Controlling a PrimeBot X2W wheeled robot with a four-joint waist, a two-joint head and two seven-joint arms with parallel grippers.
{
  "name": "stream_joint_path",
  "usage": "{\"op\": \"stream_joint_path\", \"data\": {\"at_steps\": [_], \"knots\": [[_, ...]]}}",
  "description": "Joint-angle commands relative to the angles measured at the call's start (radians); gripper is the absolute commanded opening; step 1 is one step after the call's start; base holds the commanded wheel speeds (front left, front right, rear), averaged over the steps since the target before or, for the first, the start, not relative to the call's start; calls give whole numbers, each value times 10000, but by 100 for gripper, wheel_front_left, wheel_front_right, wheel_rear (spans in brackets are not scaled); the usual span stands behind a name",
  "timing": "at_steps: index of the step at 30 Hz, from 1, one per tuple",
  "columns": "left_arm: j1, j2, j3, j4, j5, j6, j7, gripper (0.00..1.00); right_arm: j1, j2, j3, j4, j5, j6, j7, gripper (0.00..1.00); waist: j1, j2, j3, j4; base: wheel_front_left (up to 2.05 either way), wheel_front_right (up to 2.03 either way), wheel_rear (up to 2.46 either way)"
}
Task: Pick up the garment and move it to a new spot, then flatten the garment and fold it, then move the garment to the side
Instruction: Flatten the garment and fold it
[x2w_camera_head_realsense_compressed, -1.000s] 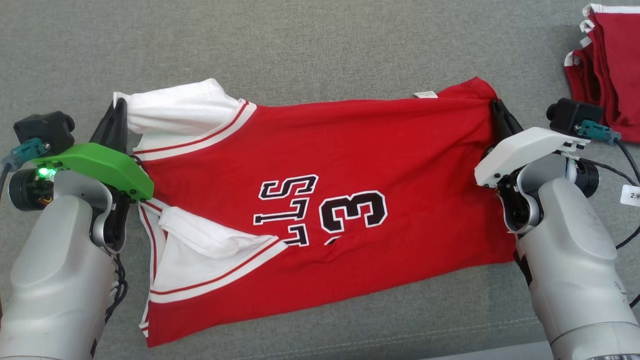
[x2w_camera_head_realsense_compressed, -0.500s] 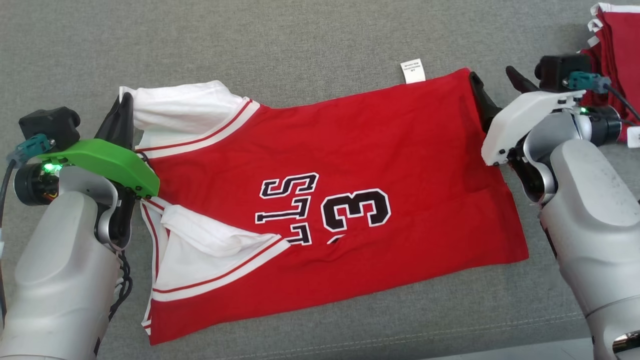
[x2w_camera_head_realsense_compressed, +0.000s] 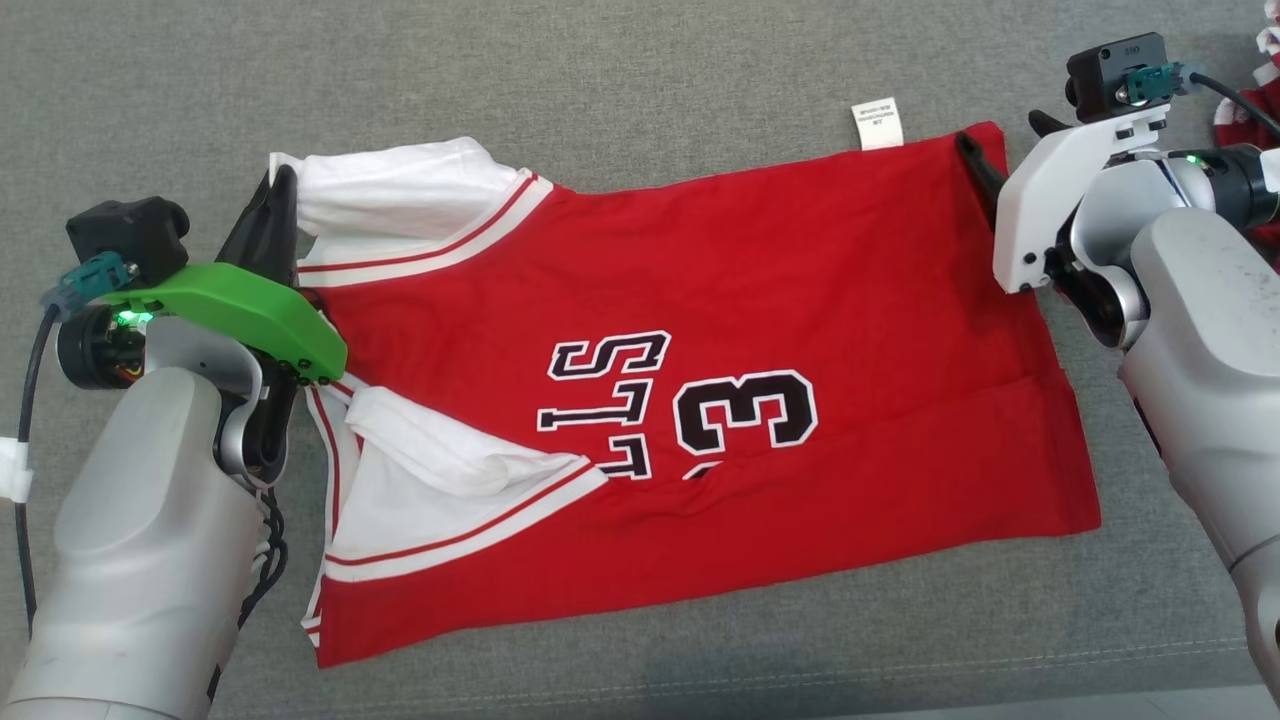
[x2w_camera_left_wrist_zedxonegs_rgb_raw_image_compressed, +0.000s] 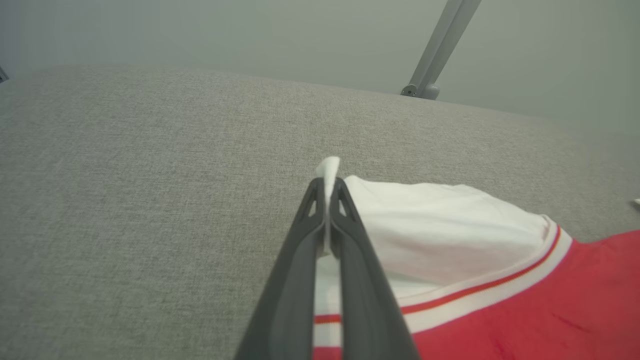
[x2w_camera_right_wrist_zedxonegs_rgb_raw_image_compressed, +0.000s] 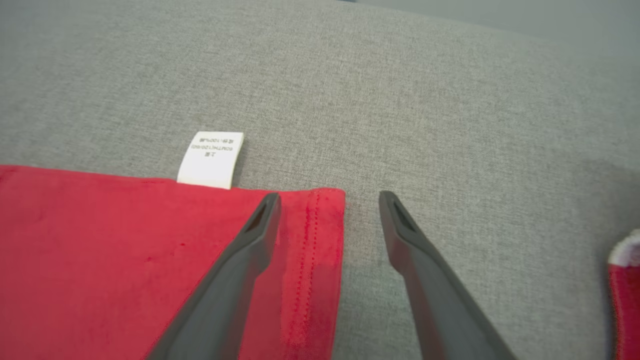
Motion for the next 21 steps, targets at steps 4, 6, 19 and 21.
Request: {"op": "stream_joint_path", "data": {"at_steps": [4,6,19,21], "knots": [[-183,6,-57,15,-30,-42,-68,0,-348,-106,376,590,276,-10,87,100,0,111,105,158,0,0,0],[-207,8,-79,31,-35,-47,-85,0,-457,-136,555,781,386,-10,66,100,0,111,127,189,0,0,0],[-339,54,-206,23,-74,-64,-101,0,-908,-191,1964,1542,1158,-15,-783,0,0,111,220,214,0,0,0],[-357,95,-202,-19,-87,-71,-135,0,-1013,-225,2059,1646,1290,-15,-1081,0,0,111,191,198,0,0,0]]}}
